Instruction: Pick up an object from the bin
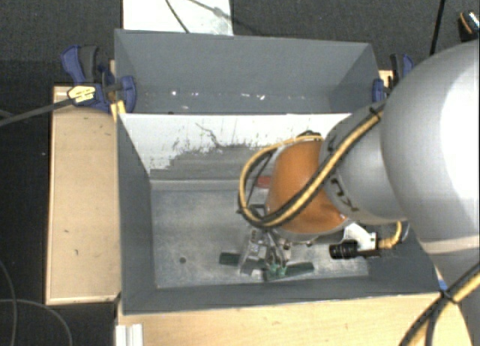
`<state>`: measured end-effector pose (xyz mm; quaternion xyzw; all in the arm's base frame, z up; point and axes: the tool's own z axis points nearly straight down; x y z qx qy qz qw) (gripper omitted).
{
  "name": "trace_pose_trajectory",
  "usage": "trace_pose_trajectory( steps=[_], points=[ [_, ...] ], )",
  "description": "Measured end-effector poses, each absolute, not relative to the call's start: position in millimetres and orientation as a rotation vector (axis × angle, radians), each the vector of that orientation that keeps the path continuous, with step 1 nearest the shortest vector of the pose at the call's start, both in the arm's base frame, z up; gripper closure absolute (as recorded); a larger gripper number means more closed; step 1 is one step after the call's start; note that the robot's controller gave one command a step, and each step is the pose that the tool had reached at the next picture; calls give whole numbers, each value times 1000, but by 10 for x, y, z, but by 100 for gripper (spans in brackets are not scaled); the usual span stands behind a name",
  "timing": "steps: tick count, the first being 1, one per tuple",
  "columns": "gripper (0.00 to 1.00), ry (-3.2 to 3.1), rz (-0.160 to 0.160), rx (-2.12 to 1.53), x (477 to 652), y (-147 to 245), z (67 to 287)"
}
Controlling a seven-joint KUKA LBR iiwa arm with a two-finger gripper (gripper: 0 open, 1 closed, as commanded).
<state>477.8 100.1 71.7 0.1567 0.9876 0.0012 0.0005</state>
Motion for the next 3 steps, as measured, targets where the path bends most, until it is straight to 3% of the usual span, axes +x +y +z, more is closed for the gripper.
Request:
trace_pose_trajectory(
  steps=[1, 2, 3],
  points=[
    [0, 3101, 1, 497, 4781, 991, 708],
    [0, 3069, -5, 666, 4770, -385, 706],
    [0, 3109, 7, 406, 4797, 862, 707]
  ],
)
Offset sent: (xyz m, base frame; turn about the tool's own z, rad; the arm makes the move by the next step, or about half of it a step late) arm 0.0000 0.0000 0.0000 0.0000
